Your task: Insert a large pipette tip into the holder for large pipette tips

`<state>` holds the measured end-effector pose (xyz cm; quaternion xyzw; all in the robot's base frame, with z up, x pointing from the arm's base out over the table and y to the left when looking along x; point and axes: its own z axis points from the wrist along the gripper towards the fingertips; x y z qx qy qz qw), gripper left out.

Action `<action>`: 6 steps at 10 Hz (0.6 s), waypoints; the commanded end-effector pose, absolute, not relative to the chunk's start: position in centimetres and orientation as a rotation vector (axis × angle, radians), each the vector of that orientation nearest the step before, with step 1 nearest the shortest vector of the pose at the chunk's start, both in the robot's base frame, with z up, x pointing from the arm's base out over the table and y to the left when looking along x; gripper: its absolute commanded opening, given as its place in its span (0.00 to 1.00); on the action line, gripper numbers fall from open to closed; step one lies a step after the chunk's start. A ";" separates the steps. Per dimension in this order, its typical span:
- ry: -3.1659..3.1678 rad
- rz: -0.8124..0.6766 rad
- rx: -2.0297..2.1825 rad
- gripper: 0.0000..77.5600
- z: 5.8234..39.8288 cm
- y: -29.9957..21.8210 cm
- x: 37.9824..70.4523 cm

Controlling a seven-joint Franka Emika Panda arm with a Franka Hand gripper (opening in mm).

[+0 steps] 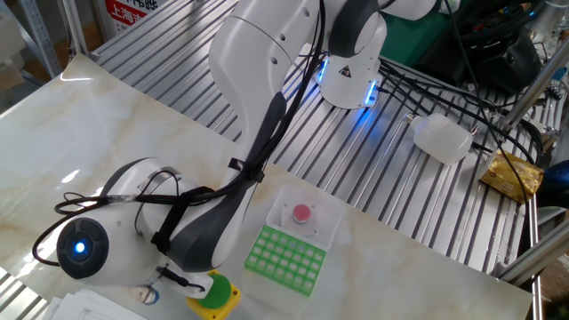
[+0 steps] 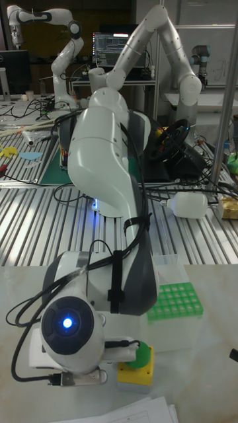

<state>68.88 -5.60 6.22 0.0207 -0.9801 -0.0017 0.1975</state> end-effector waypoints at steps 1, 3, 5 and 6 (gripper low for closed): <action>-2.747 -0.002 0.059 1.00 6.3 -5.6 68.8; -2.747 0.002 0.055 1.00 6.1 -5.5 68.5; -2.748 0.001 0.060 1.00 5.9 -5.5 68.5; -2.748 0.000 0.062 1.00 5.9 -5.5 68.5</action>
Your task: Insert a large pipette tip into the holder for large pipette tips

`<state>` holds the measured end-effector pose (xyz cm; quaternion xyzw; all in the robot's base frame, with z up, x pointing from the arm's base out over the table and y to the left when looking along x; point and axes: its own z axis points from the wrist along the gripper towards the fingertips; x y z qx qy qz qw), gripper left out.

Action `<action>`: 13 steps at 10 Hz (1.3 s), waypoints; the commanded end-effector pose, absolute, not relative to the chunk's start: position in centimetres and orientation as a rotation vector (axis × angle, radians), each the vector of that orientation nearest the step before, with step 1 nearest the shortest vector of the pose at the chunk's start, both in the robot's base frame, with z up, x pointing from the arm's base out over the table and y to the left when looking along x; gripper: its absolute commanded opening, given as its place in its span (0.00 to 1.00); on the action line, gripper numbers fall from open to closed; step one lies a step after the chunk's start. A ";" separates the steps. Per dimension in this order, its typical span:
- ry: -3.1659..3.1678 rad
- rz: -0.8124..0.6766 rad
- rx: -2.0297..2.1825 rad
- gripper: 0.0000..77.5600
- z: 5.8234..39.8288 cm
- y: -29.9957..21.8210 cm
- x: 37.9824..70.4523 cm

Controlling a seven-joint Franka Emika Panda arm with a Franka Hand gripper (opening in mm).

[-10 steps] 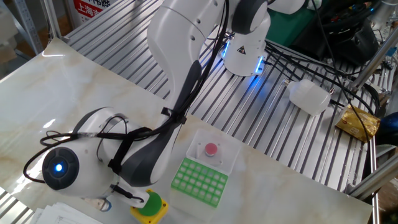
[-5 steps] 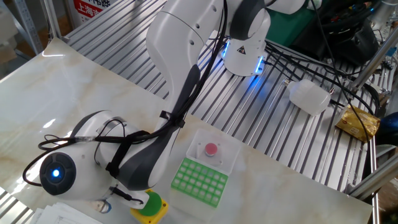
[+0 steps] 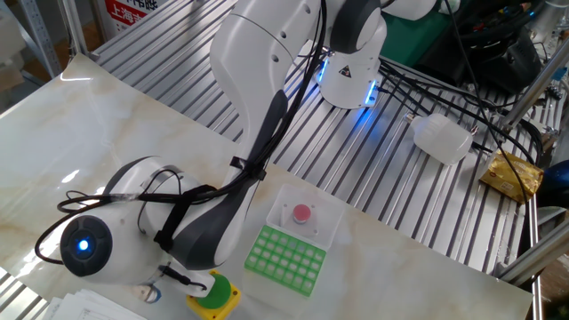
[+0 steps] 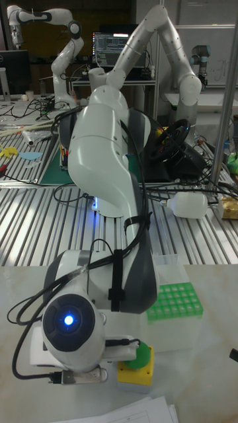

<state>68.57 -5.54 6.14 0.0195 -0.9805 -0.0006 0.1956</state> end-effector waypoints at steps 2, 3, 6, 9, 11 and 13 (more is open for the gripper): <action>-2.745 -0.002 0.077 1.00 5.8 -5.5 68.5; -2.745 -0.001 0.078 1.00 5.7 -5.5 68.5; -2.745 0.000 0.083 0.01 5.7 -5.5 68.5; -2.745 0.000 0.083 0.01 5.7 -5.5 68.5; -2.745 0.000 0.083 0.01 5.7 -5.5 68.5; -2.745 0.000 0.083 0.01 5.7 -5.5 68.5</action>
